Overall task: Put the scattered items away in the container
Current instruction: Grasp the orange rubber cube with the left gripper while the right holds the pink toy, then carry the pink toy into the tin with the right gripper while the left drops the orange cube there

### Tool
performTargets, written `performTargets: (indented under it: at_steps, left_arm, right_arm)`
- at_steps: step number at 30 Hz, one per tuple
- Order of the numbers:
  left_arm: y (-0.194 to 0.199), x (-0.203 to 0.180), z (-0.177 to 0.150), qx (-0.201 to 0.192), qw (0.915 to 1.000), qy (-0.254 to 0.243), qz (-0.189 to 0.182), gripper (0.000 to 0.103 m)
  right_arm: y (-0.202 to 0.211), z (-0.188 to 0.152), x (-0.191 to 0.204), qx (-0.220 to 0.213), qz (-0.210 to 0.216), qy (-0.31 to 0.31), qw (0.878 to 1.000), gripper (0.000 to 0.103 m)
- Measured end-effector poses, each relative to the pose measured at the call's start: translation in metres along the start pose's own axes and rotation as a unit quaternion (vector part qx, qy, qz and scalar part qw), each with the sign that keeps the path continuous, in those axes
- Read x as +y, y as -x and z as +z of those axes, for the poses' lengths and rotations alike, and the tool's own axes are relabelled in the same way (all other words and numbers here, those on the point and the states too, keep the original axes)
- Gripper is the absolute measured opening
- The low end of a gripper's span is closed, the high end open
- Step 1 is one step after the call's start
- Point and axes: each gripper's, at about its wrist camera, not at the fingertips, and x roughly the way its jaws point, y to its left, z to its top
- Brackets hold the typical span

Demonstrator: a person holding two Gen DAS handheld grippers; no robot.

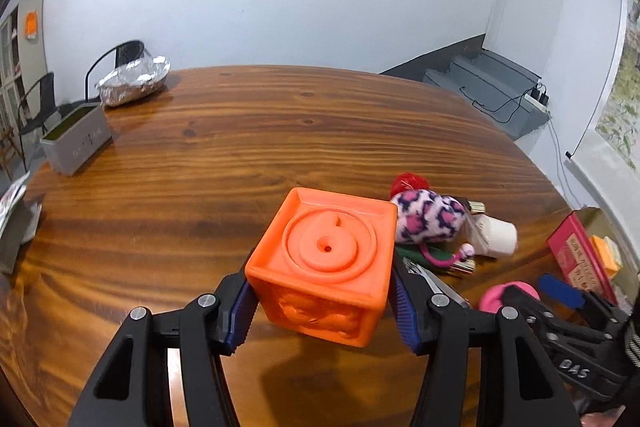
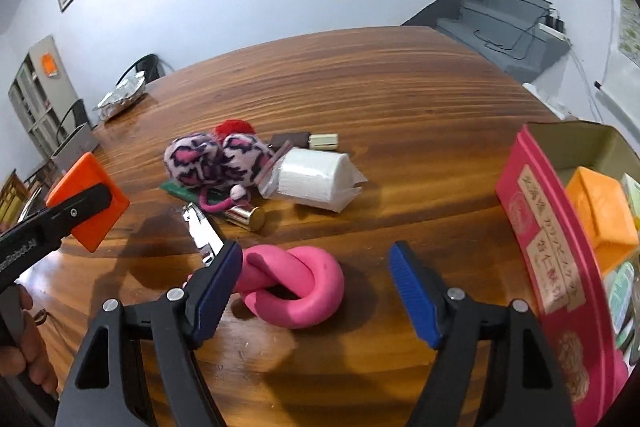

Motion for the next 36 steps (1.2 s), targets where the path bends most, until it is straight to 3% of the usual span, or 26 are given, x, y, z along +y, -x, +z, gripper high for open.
performTargets:
  at_steps: [5, 9, 15, 24, 36]
  left_arm:
    - [0.009, -0.007, -0.006, -0.004, 1.0, 0.001, -0.003, 0.06]
    - [0.01, -0.013, -0.01, 0.0, 1.0, -0.003, -0.008, 0.06]
    - [0.005, -0.013, -0.011, 0.005, 0.9999, -0.002, -0.011, 0.06]
    - [0.004, -0.011, -0.012, 0.006, 0.9999, 0.005, -0.012, 0.06]
    - [0.007, -0.017, -0.013, 0.007, 0.9998, -0.001, -0.018, 0.06]
  right_arm:
    - [-0.004, -0.004, 0.001, 0.025, 0.033, 0.0, 0.999, 0.079]
    - [0.001, -0.005, -0.003, 0.032, 0.084, -0.018, 0.996, 0.046]
    - [0.009, -0.009, -0.005, 0.021, 0.094, -0.017, 0.995, 0.031]
    - [0.028, -0.001, -0.012, -0.025, 0.103, -0.049, 0.993, 0.029]
    - [0.072, 0.004, -0.026, -0.127, 0.002, -0.049, 0.991, 0.029]
